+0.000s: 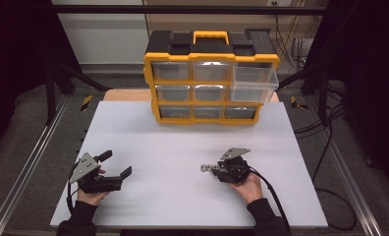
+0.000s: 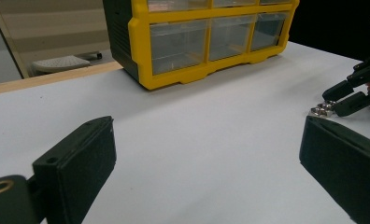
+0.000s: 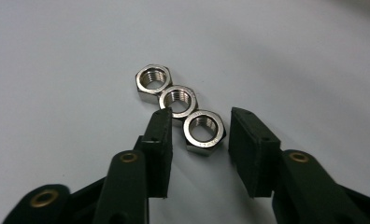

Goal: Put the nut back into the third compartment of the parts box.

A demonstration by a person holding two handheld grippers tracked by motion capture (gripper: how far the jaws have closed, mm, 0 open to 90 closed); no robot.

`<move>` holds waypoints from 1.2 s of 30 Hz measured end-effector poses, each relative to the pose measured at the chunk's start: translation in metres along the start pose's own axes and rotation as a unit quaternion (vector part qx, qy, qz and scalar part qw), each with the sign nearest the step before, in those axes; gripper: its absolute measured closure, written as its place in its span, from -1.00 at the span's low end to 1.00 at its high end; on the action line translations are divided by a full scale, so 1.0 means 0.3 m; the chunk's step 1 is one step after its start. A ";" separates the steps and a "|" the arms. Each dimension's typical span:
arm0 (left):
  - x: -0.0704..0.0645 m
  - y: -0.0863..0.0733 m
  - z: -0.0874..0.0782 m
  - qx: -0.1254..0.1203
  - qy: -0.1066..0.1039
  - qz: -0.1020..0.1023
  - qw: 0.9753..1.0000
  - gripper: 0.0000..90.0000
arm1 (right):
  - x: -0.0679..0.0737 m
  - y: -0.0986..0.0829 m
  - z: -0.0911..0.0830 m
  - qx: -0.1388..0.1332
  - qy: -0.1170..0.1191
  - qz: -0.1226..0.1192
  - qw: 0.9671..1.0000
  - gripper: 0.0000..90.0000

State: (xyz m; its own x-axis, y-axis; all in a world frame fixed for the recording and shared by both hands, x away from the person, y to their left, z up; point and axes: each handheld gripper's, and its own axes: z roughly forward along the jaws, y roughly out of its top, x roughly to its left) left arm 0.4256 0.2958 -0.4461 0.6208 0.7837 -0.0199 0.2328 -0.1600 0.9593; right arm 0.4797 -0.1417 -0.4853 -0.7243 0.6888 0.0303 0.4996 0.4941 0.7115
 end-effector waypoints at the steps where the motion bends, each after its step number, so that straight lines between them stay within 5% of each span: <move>1: 0.000 0.000 0.000 0.000 0.000 0.000 1.000 -0.91 | 0.001 0.000 0.000 0.000 0.001 -0.004 1.000 0.41; 17: 0.000 0.000 -0.001 0.000 0.000 0.000 1.000 -0.91 | 0.000 0.002 -0.009 0.006 -0.006 -0.006 1.000 0.56; 36: 0.000 -0.001 0.000 0.001 0.002 0.000 1.000 -0.91 | 0.001 0.051 -0.176 -0.070 -0.014 0.003 0.997 0.56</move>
State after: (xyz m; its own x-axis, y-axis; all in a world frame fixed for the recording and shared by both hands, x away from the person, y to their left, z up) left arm 0.4254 0.2959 -0.4465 0.6173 0.7865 -0.0184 0.2336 -0.1608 0.9589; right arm 0.4622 -0.1618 -0.4373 -0.7067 0.7073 0.0171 0.4317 0.4119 0.8025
